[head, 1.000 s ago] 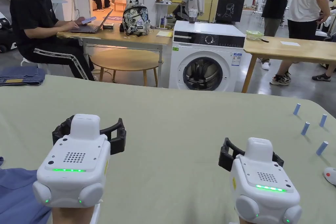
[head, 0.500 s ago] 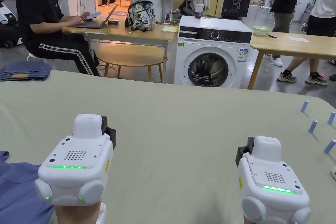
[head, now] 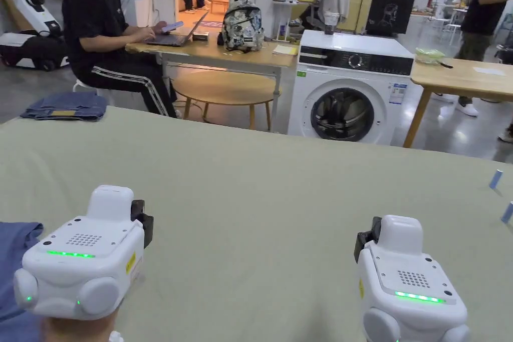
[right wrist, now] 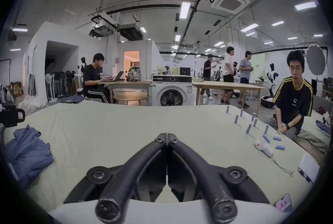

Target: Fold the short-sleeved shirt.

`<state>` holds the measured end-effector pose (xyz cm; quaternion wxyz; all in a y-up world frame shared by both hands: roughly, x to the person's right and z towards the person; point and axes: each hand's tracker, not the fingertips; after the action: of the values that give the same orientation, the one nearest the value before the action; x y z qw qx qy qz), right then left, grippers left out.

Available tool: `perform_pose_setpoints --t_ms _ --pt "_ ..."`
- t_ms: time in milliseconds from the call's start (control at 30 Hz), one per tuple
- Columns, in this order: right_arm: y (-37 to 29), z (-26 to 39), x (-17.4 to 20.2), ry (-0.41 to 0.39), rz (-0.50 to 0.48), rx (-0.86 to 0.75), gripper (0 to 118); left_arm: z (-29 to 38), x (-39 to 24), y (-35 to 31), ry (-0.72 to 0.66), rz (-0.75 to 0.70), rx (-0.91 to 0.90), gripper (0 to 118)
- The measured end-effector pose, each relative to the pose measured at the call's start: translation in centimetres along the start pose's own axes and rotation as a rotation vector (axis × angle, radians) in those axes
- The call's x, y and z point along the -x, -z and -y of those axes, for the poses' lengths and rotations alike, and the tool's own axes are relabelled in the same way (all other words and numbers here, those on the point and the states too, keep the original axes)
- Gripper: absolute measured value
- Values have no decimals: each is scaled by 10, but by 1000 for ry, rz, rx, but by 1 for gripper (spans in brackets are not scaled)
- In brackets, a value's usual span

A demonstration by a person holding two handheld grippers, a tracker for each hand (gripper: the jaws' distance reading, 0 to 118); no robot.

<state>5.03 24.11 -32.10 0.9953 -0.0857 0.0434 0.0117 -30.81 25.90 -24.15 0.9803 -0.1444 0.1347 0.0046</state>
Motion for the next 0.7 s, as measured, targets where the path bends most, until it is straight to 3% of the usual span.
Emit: perform_pose_setpoints --t_ms 233,433,700 --pt "4 2 43 -46 -102 9 0 6 82 -6 23 -74 182 0" --pt "12 14 74 -64 -170 48 0 19 160 3 -79 -127 404 0" --pt "19 29 93 -74 -213 114 0 53 236 27 -171 -87 694 0"
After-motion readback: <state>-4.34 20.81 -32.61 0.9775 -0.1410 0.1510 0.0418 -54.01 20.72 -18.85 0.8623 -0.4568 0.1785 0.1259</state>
